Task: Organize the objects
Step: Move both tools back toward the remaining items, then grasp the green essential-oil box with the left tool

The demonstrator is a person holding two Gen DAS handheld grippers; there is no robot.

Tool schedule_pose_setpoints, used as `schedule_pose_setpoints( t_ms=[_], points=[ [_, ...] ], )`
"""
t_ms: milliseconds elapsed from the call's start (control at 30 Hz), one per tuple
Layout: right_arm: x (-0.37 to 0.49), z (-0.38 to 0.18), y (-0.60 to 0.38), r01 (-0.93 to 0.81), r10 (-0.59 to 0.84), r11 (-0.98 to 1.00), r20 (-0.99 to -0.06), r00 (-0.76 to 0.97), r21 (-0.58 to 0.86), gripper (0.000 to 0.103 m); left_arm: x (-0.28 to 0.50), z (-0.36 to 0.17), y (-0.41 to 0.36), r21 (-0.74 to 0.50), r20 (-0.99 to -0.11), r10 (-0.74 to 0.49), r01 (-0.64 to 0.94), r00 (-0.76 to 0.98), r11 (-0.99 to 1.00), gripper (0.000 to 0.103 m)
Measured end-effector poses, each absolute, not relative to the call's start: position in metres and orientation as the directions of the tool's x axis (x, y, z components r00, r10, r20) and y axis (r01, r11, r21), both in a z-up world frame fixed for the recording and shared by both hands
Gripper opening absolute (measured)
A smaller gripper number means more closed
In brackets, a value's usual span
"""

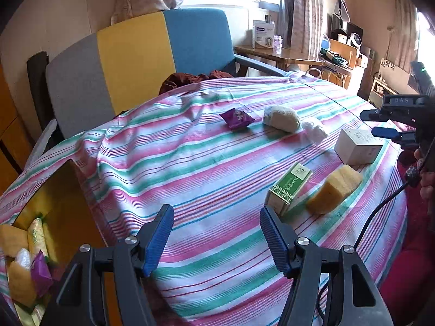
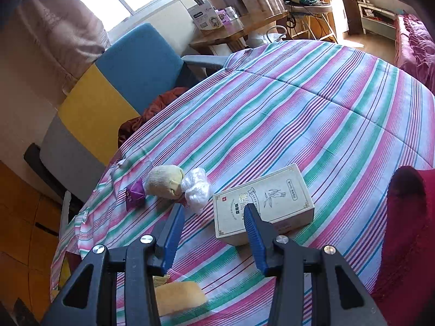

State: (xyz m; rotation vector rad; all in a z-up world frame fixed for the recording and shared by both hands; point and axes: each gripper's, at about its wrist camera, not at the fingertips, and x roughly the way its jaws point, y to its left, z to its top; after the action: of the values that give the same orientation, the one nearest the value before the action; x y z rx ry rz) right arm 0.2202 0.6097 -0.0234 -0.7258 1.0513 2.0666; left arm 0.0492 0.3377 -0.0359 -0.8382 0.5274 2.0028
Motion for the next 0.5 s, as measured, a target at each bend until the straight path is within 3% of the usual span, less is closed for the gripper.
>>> schedule_pose_setpoints(
  t_ms=[500],
  points=[
    [0.221, -0.026, 0.612, -0.780, 0.322, -0.413, -0.725, -0.609, 0.471, 0.046, 0.067, -0.060, 0.403, 0.097, -0.780, 0.578, -0.959, -0.239, -0.265, 0.067]
  ],
)
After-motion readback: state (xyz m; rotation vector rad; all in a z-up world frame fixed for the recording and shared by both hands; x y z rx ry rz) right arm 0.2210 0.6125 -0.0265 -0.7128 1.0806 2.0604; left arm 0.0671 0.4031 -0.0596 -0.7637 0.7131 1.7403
